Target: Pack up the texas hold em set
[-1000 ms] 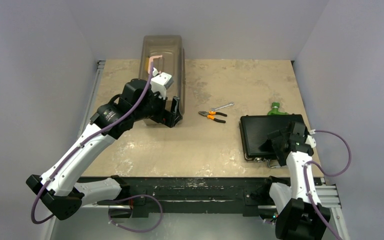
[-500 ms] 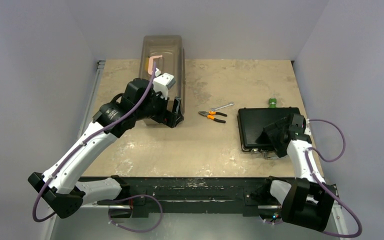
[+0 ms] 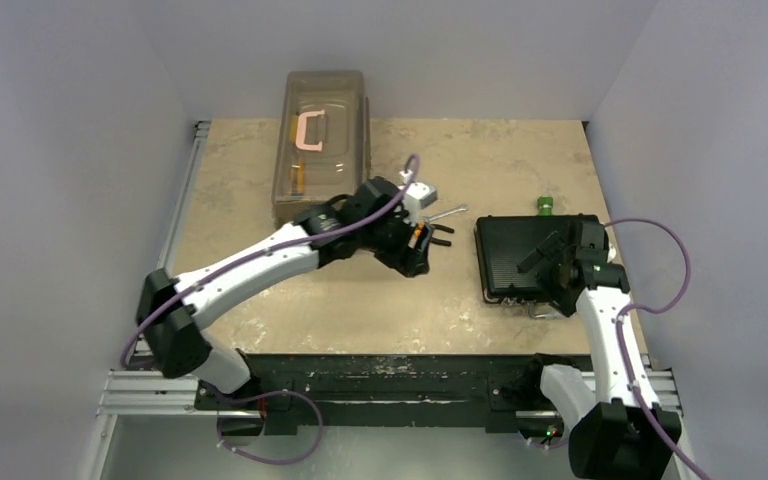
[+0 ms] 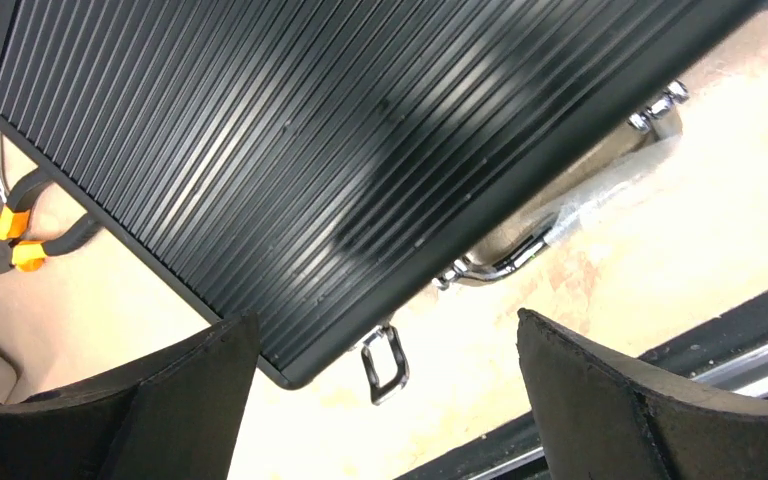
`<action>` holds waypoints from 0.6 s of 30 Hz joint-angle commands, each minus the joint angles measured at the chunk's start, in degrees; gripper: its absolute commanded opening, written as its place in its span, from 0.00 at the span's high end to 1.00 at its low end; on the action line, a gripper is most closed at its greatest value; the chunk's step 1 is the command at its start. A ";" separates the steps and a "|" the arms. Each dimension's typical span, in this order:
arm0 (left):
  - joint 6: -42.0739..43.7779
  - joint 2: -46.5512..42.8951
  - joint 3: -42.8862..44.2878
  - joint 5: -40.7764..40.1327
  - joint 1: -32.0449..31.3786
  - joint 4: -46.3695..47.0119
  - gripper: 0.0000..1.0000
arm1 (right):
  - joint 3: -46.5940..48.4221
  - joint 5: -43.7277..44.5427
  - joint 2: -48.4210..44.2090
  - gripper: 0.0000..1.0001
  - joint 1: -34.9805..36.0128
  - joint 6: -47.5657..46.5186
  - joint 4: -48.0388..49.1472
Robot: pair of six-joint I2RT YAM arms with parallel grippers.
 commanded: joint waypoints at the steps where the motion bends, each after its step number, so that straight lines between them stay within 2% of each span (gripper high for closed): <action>1: -3.68 11.24 9.62 -1.64 -5.33 7.92 0.41 | 2.08 1.33 -4.99 0.04 0.36 -1.43 -5.37; 3: -3.81 17.24 14.51 -1.41 -7.05 9.04 0.49 | 1.89 -0.62 -6.80 0.06 0.50 -1.06 -5.62; 5: -3.88 22.48 18.79 -0.64 -7.97 10.23 0.55 | 1.75 -0.56 -8.08 0.14 0.57 -1.46 -6.36; 7: -4.63 27.28 22.63 -0.21 -8.23 10.87 0.63 | 0.62 -0.50 -9.29 0.28 0.58 -1.69 -6.75; 10: -5.73 32.82 27.24 1.17 -8.37 11.59 0.87 | -2.50 -3.50 -10.93 0.50 0.65 -0.44 -5.24; 12: -6.01 36.13 30.55 1.34 -9.00 11.80 1.00 | -5.03 -5.63 -11.51 0.58 0.78 -0.13 -2.64; 16: -6.19 42.78 36.65 1.08 -10.00 11.30 1.00 | -5.54 -4.89 -9.56 0.92 1.72 -0.77 -2.06; 17: -6.62 44.08 37.90 1.54 -10.05 11.30 1.00 | -5.24 -4.45 -9.47 0.98 1.99 -0.87 -1.78; 18: -6.89 45.17 39.12 1.93 -10.09 11.40 1.00 | -4.98 -3.66 -9.56 1.00 2.21 -1.05 -1.46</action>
